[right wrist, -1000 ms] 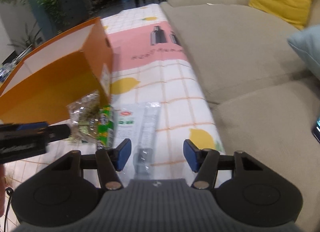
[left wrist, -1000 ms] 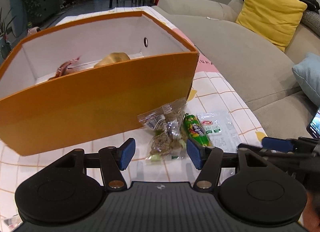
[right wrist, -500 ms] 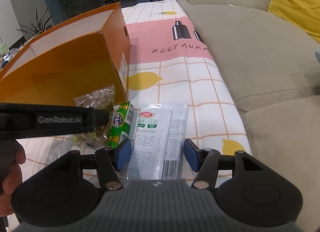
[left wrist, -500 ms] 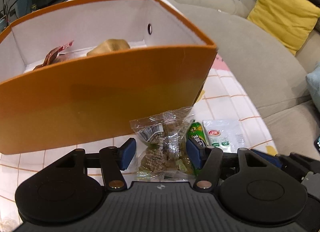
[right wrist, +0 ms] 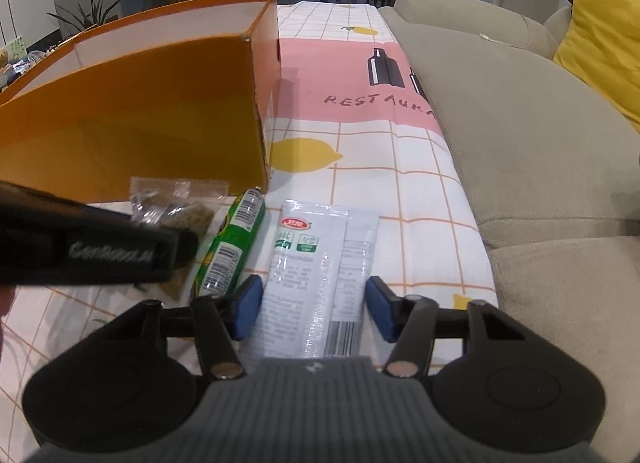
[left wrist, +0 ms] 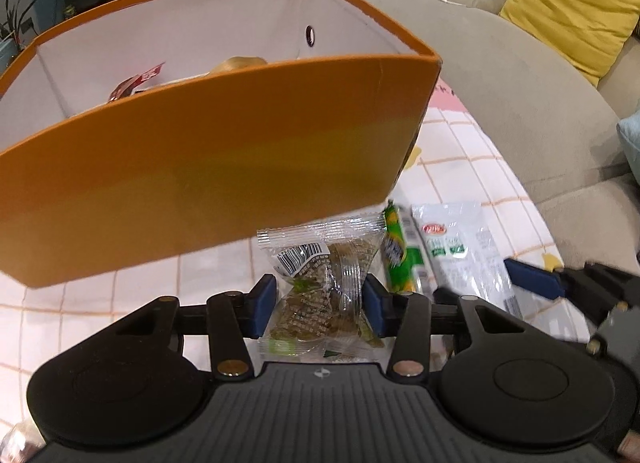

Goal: Organize snacks
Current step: 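Grasp the clear snack pack with the left tool while the right tool grasps the white packet, then carry both packs into the orange box and open both tools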

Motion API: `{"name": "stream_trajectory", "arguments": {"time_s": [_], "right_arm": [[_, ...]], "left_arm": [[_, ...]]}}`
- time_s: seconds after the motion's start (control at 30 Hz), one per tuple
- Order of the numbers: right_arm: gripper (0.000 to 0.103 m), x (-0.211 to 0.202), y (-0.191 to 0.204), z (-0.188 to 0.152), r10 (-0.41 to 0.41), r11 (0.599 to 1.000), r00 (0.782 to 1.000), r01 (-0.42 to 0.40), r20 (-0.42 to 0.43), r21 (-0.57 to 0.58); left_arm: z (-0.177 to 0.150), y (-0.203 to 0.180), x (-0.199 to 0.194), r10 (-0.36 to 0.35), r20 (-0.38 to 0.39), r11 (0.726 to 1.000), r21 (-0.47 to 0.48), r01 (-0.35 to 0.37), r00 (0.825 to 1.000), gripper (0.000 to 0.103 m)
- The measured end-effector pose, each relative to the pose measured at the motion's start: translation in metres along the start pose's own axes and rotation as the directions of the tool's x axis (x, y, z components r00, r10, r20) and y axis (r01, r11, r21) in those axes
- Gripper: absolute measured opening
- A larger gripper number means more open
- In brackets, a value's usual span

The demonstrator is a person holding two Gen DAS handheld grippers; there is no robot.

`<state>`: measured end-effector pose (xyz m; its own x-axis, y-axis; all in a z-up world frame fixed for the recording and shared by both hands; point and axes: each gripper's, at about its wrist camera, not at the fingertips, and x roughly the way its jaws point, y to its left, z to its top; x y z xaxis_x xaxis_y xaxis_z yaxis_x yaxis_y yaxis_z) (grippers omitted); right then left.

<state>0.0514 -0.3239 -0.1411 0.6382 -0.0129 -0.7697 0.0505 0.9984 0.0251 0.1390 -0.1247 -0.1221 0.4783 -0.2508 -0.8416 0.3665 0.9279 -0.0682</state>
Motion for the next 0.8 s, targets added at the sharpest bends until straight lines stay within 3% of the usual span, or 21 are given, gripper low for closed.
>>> {"name": "stream_trajectory", "arguments": {"time_s": [0.5,0.8], "right_arm": [[0.049,-0.023,0.009,-0.016,0.030,0.999,0.996,-0.032,-0.087,-0.022],[0.046,-0.039,-0.003,-0.021,0.115,0.987,0.985,-0.099,-0.130,0.124]], "left_arm": [[-0.033,0.017,-0.029,0.038,-0.061,0.997,-0.061,-0.042,0.997,0.048],[-0.043,0.023,-0.054,0.017,-0.039,0.994,-0.105,-0.021,0.999,0.047]]}}
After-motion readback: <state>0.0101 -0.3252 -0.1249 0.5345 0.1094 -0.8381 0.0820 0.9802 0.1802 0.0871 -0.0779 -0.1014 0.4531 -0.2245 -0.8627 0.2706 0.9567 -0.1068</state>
